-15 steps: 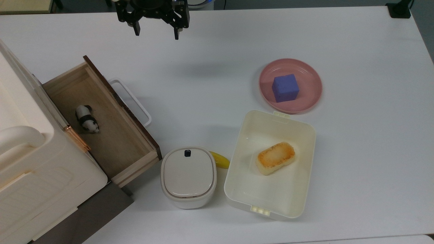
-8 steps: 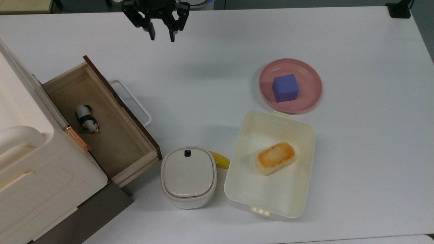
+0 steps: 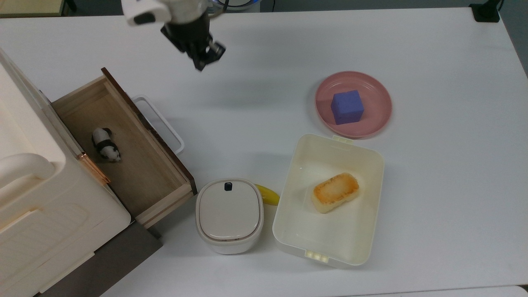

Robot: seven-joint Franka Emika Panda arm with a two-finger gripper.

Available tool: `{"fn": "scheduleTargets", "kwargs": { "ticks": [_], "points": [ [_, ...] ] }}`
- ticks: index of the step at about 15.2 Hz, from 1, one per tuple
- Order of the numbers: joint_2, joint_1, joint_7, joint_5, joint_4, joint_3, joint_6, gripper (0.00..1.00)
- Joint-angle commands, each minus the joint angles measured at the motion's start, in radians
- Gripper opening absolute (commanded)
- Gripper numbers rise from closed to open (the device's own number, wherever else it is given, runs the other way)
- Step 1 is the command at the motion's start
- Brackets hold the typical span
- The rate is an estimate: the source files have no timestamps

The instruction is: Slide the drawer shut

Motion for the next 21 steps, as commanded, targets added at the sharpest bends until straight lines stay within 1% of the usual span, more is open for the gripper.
{"fn": "scheduleTargets", "kwargs": {
  "ticks": [1, 3, 6, 8, 9, 12, 13, 15, 18, 19, 20, 21],
  "points": [
    [0.075, -0.028, 0.179, -0.030, -0.019, 0.004, 0.133, 0.00],
    [0.104, -0.047, 0.191, -0.050, -0.016, 0.003, 0.188, 0.00],
    [0.159, -0.052, 0.214, -0.085, -0.009, -0.019, 0.316, 0.00],
    [0.193, -0.061, 0.275, -0.151, -0.009, -0.024, 0.415, 0.00],
    [0.202, -0.065, 0.303, -0.172, -0.007, -0.039, 0.458, 0.00],
    [0.229, -0.070, 0.314, -0.176, 0.013, -0.079, 0.538, 0.00],
    [0.232, -0.085, 0.316, -0.174, 0.013, -0.091, 0.586, 0.00],
    [0.249, -0.091, 0.319, -0.173, 0.014, -0.103, 0.649, 0.00],
    [0.261, -0.107, 0.339, -0.179, 0.036, -0.111, 0.670, 0.00],
    [0.256, -0.107, 0.322, -0.183, 0.036, -0.111, 0.670, 0.00],
    [0.244, -0.104, 0.269, -0.183, 0.033, -0.111, 0.661, 0.00],
    [0.203, -0.085, 0.147, -0.171, 0.007, -0.110, 0.611, 0.03]
  ]
}}
